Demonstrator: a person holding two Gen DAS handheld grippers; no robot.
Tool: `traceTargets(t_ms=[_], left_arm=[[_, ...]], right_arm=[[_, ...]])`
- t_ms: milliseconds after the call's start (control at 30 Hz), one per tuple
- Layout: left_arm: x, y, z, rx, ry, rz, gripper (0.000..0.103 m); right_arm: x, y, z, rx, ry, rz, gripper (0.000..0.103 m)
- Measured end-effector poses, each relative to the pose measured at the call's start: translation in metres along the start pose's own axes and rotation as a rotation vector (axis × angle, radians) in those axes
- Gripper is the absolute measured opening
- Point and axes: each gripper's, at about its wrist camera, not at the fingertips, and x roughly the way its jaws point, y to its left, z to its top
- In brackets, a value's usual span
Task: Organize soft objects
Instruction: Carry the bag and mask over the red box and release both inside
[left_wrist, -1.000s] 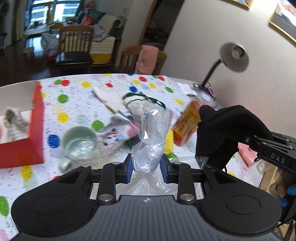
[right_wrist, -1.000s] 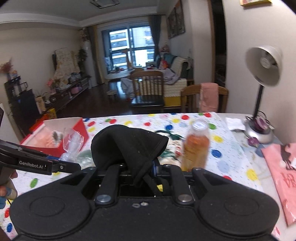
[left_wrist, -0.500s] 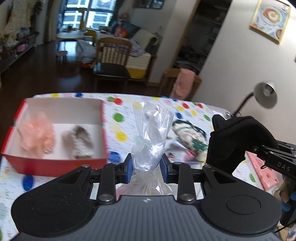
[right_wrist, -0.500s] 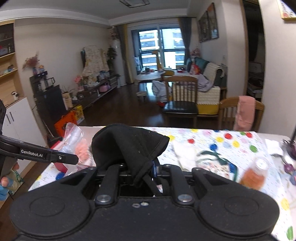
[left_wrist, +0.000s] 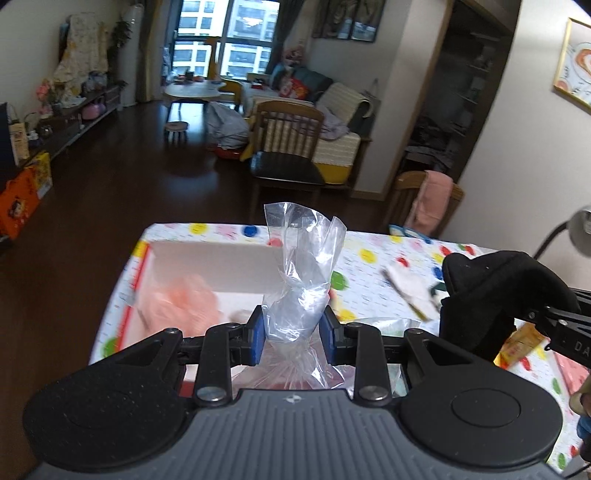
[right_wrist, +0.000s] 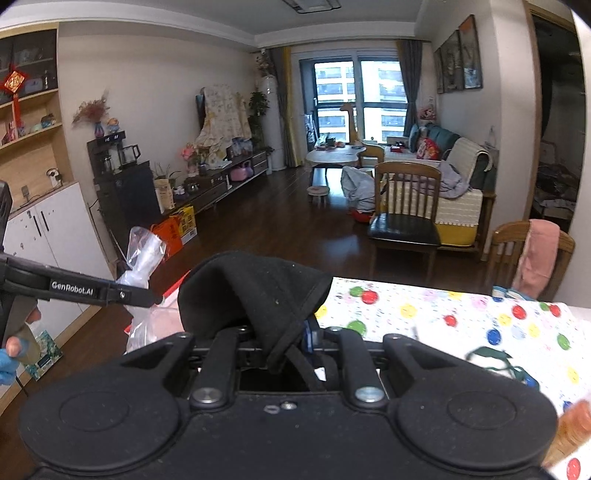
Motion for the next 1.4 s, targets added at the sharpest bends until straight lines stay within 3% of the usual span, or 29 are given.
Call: traceTargets(t_ms=[400,600,1000,1400], left_arm=[[0.038,0.055,0.032,0.048,0.009,0.101,0.03],[0.07,0.073,0.038,0.064,0.043,0.114,0.03],[0.133,0.075,0.016,0.145,0.161,0.103,0.03],[0.171,0.084,-0.009,0.142,0.261,0.107,0.03]], right_arm=[[0.076,0.044,0.021,-0.032,0.03,-0.036,0.014],[0.122,0.052,0.023,-0.049,0.067,-0.082,0.015],[0.193,0.046,0.012,0.028,0.21,-0.116,0.016],[0.226,0.078,-0.002,-0.08,0.346,-0.088,0.022]])
